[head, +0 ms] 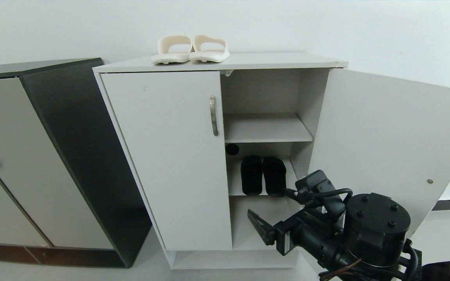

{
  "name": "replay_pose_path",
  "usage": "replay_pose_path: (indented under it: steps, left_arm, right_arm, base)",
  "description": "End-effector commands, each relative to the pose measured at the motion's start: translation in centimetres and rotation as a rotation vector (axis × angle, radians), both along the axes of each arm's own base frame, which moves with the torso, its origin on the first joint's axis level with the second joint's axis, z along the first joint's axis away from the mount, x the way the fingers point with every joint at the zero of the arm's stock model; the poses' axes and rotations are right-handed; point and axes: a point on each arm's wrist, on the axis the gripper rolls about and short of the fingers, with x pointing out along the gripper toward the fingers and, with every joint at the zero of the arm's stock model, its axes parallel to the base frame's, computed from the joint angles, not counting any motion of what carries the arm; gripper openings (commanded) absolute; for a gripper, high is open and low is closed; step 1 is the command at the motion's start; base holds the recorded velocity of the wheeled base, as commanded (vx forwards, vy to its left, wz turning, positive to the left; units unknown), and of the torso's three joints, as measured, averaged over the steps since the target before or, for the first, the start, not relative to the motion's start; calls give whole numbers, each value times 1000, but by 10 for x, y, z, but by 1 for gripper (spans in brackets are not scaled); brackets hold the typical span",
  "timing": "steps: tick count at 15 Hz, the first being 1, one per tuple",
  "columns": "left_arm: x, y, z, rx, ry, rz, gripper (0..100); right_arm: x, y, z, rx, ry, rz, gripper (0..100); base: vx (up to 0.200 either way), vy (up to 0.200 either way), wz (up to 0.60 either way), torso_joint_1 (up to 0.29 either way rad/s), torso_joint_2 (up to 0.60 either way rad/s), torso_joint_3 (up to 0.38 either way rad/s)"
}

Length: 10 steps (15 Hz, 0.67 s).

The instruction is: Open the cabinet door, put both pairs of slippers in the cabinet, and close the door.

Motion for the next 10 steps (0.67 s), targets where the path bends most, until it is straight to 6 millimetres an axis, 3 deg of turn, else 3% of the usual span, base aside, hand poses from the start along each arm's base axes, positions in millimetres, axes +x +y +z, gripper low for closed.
replay_pose_path:
  steps: [1,10]
  left_arm:
    - [0,0,0,0,1,-1,0]
    - [0,0,0,0,1,-2,0]
  right_arm:
    - [-5,-3,5,12,-9,7,100]
    - [-6,-5,1,-7,-2,3,100]
  base:
    - [0,200,0,2,-2,12]
    - [0,200,0,2,4,1]
